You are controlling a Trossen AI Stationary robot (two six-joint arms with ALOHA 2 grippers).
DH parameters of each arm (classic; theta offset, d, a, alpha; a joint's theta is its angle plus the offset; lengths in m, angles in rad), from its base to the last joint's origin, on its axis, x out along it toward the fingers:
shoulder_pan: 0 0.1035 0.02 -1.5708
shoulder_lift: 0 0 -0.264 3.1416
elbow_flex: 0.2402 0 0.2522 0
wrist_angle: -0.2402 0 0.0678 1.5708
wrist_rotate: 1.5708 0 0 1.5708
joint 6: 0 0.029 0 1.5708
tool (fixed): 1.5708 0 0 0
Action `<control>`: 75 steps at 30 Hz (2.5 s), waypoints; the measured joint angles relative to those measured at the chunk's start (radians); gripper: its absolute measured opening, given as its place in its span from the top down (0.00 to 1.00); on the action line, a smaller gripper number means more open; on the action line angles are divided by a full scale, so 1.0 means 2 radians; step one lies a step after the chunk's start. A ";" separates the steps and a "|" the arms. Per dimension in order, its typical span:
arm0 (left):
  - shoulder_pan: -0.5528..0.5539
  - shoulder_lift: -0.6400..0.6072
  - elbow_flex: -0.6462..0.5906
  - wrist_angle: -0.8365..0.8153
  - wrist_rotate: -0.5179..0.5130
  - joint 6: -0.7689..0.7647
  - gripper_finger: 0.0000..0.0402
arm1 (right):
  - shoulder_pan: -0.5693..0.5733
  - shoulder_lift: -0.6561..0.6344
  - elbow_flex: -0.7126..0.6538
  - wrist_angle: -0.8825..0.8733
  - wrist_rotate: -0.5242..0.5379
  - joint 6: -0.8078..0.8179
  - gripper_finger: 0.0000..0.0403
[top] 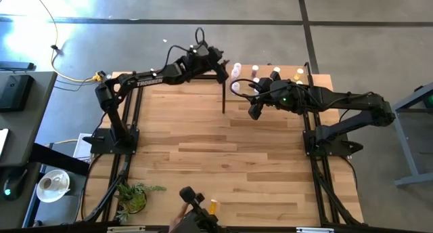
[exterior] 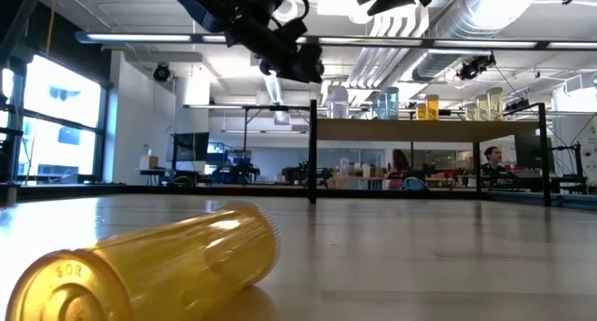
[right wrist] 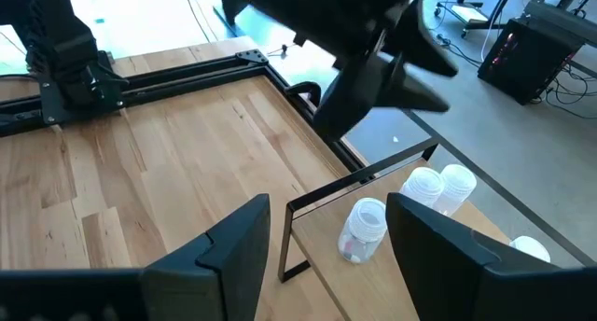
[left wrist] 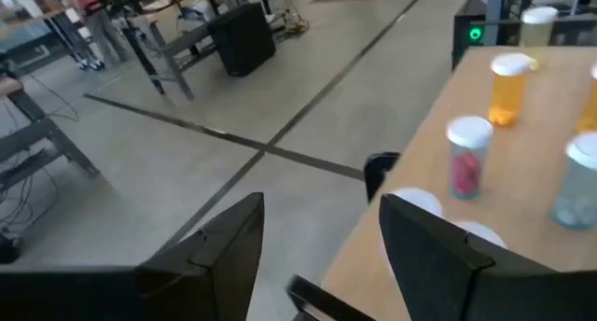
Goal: Pick and place medicine bottles onto shelf by color
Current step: Adjust the transparent pill bottles on the shelf
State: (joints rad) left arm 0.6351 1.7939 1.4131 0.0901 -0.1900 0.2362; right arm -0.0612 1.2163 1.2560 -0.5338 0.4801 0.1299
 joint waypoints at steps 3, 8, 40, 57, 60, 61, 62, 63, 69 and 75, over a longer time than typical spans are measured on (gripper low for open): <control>0.005 0.000 0.030 -0.037 0.004 -0.004 0.49 | 0.000 0.000 0.000 0.000 0.000 0.000 0.49; 0.009 0.009 0.045 -0.071 0.040 -0.013 0.49 | 0.000 0.000 0.000 0.000 0.000 0.000 0.49; -0.015 0.066 0.044 -0.094 0.022 -0.009 0.49 | 0.000 0.000 0.000 0.000 0.000 0.000 0.49; -0.027 0.045 0.044 -0.145 0.000 -0.011 0.49 | 0.000 0.000 0.000 0.000 0.000 0.000 0.49; -0.035 0.038 0.044 -0.164 0.002 -0.012 0.49 | 0.000 0.000 0.000 -0.001 0.000 0.000 0.49; -0.039 0.035 0.044 -0.175 0.002 -0.014 0.49 | 0.000 0.000 0.000 -0.001 0.000 0.000 0.49; -0.042 0.033 0.044 -0.186 0.001 -0.017 0.49 | 0.000 0.000 0.000 -0.001 0.000 -0.002 0.49; -0.047 0.032 0.044 -0.192 0.000 -0.017 0.49 | 0.000 0.000 0.000 -0.001 0.000 -0.004 0.49; -0.070 0.032 0.044 -0.200 -0.001 -0.008 0.49 | 0.000 0.000 0.000 -0.001 0.000 -0.004 0.49; -0.080 0.032 0.044 -0.191 -0.003 -0.008 0.49 | 0.000 0.000 0.000 -0.002 0.000 -0.004 0.49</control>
State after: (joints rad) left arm 0.4751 1.8587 1.5019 -0.2910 -0.1957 0.2203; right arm -0.0613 1.2163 1.2556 -0.5369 0.4805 0.1223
